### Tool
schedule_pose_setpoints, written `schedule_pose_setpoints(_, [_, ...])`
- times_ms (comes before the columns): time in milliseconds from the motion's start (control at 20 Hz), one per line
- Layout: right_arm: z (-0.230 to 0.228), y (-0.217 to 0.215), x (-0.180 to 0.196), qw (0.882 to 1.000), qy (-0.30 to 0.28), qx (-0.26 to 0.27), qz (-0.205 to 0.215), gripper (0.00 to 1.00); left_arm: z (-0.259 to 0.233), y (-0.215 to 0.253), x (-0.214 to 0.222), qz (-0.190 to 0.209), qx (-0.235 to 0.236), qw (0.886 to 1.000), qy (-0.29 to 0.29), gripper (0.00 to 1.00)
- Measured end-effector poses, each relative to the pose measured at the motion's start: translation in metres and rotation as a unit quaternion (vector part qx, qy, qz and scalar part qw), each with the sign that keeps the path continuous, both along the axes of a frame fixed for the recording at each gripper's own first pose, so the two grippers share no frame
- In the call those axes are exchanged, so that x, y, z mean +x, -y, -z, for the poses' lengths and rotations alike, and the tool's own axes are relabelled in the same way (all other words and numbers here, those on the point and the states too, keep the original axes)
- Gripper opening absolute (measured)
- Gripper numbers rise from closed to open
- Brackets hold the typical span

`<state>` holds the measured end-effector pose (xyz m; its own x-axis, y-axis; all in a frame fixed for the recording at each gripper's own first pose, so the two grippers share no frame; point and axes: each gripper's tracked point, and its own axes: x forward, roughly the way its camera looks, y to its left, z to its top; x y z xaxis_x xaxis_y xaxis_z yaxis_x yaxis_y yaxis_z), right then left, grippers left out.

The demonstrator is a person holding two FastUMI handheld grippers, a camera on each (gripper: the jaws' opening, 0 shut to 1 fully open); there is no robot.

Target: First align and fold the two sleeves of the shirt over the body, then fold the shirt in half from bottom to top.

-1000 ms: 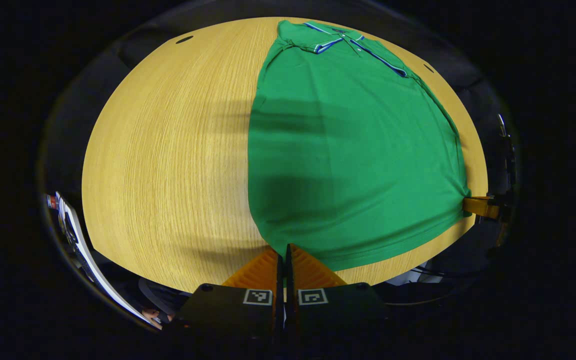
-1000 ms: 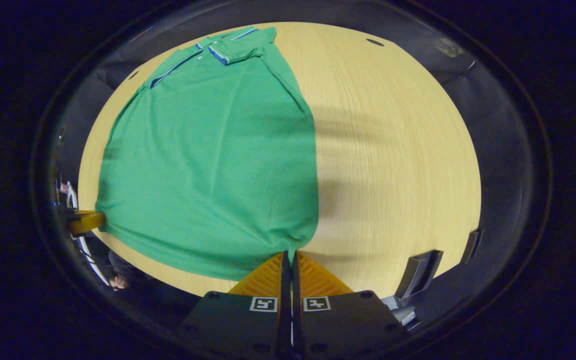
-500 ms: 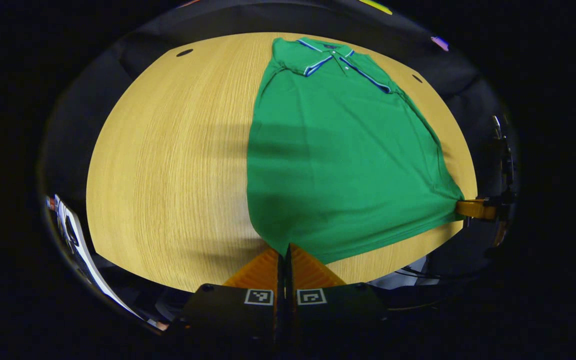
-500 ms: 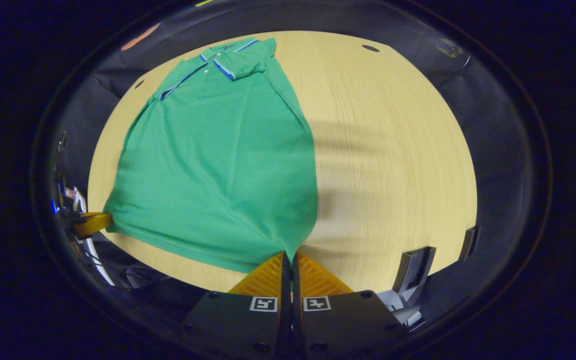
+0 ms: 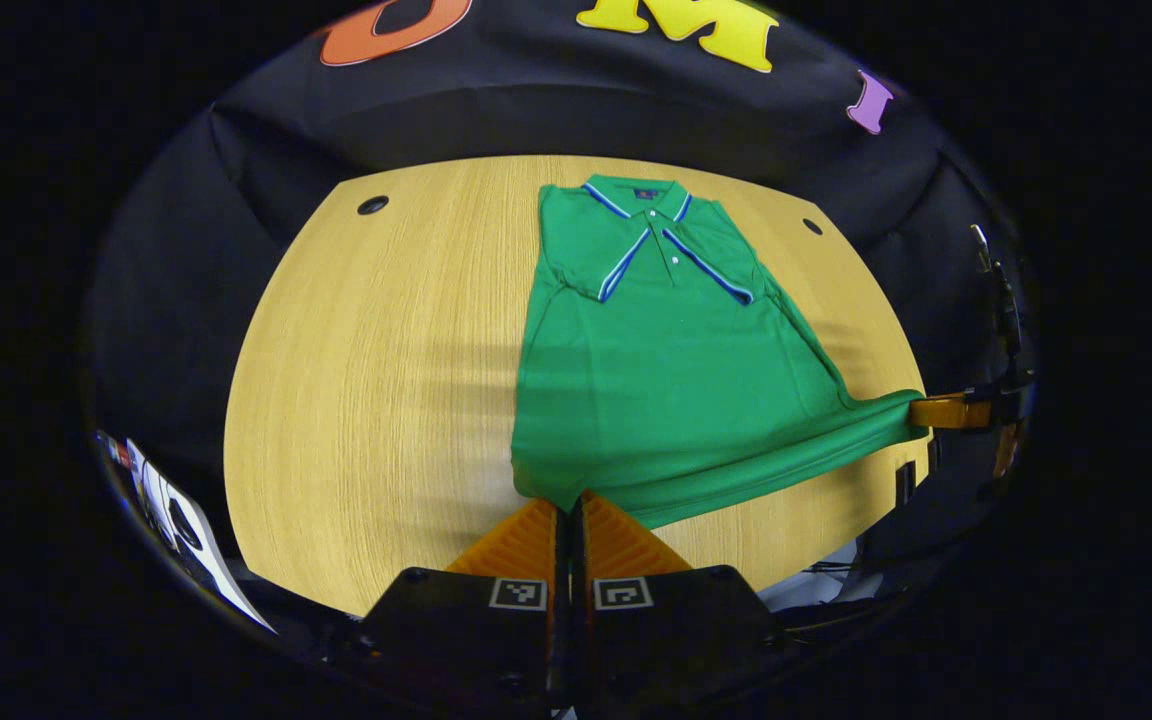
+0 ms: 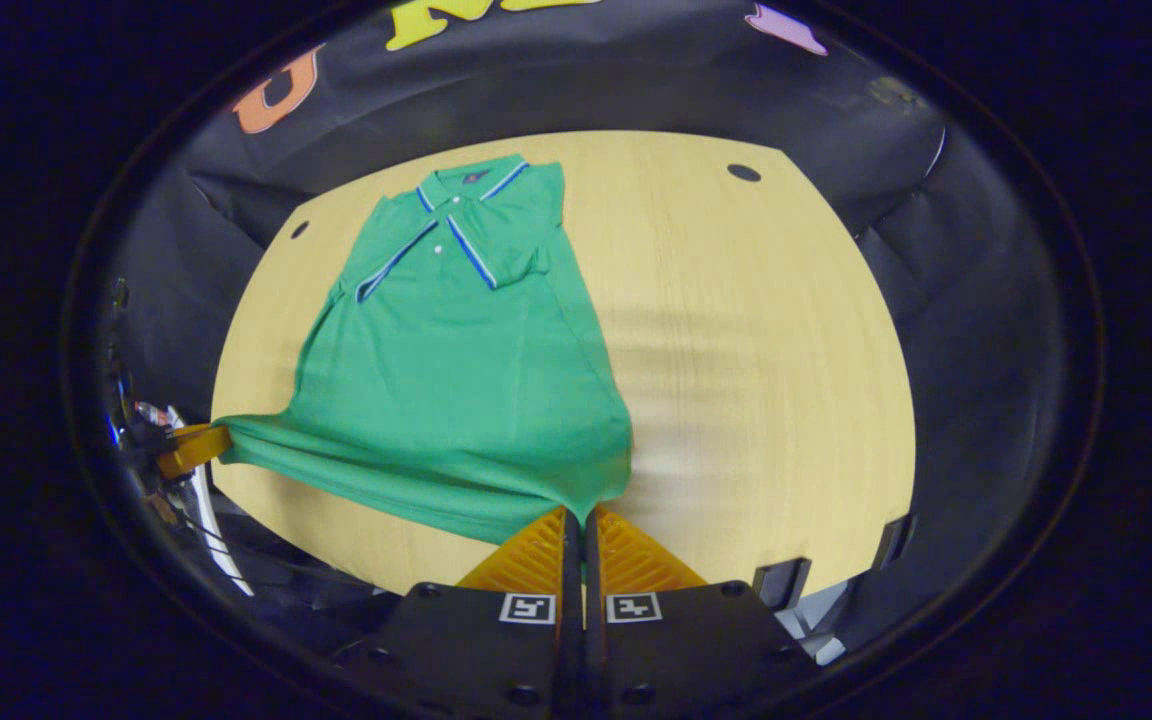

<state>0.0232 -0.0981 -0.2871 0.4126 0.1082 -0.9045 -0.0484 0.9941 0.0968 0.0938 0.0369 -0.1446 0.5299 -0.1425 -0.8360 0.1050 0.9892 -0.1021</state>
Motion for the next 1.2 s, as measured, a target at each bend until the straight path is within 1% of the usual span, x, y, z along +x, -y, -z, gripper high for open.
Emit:
schedule_pose_setpoints(50, [-0.008,-0.001,0.010,1.000,0.005,0.001,-0.001,0.04,-0.008,0.003,0.021,0.002,-0.001,1.000,0.007,0.03])
schedule_pose_setpoints(100, [-0.017,-0.002,0.021,1.000,0.012,0.002,0.000,0.00,-0.016,0.001,0.039,0.005,0.000,1.000,0.013,0.03])
schedule_pose_setpoints(150, [-0.024,-0.002,0.032,1.000,0.018,0.001,0.002,0.04,-0.027,-0.001,0.059,0.007,-0.001,1.000,0.018,0.03])
schedule_pose_setpoints(200, [-0.031,-0.003,0.044,1.000,0.025,-0.001,0.002,0.00,-0.034,-0.001,0.074,0.009,-0.005,1.000,0.023,0.03])
schedule_pose_setpoints(250, [-0.037,-0.004,0.053,1.000,0.030,-0.002,0.002,0.04,-0.043,-0.002,0.087,0.010,-0.006,1.000,0.029,0.03])
schedule_pose_setpoints(350, [-0.048,-0.006,0.073,0.999,0.040,-0.008,0.002,0.04,-0.062,-0.005,0.121,0.012,-0.009,0.999,0.044,0.03])
schedule_pose_setpoints(450, [-0.056,-0.009,0.092,0.999,0.049,-0.015,-0.002,0.04,-0.080,-0.004,0.152,0.005,-0.020,0.998,0.055,0.03])
schedule_pose_setpoints(550, [-0.063,-0.015,0.110,0.998,0.055,-0.012,0.001,0.04,-0.086,-0.008,0.176,0.003,-0.012,0.998,0.069,0.03])
schedule_pose_setpoints(600, [-0.068,-0.017,0.119,0.998,0.059,-0.009,0.003,0.04,-0.084,-0.009,0.185,0.001,-0.009,0.997,0.074,0.03])
schedule_pose_setpoints(650, [-0.070,-0.016,0.131,0.998,0.064,-0.009,0.007,0.01,-0.084,-0.006,0.195,0.000,-0.010,0.997,0.077,0.03])
schedule_pose_setpoints(700, [-0.072,-0.017,0.143,0.998,0.069,-0.010,0.011,0.04,-0.081,-0.005,0.204,0.001,-0.010,0.997,0.079,0.03])
schedule_pose_setpoints(800, [-0.074,-0.019,0.164,0.997,0.078,-0.014,0.014,0.00,-0.080,-0.003,0.223,0.007,-0.002,0.996,0.086,0.03])
schedule_pose_setpoints(850, [-0.074,-0.019,0.175,0.996,0.083,-0.018,0.016,0.04,-0.078,-0.003,0.231,0.008,-0.001,0.996,0.086,0.03])
schedule_pose_setpoints(1000, [-0.076,-0.024,0.208,0.995,0.094,-0.034,0.013,0.04,-0.067,-0.007,0.252,0.008,-0.002,0.997,0.081,0.03])
schedule_pose_setpoints(1200, [-0.066,-0.038,0.254,0.994,0.106,-0.036,0.012,0.04,-0.051,-0.016,0.293,0.004,0.005,0.996,0.086,0.03])
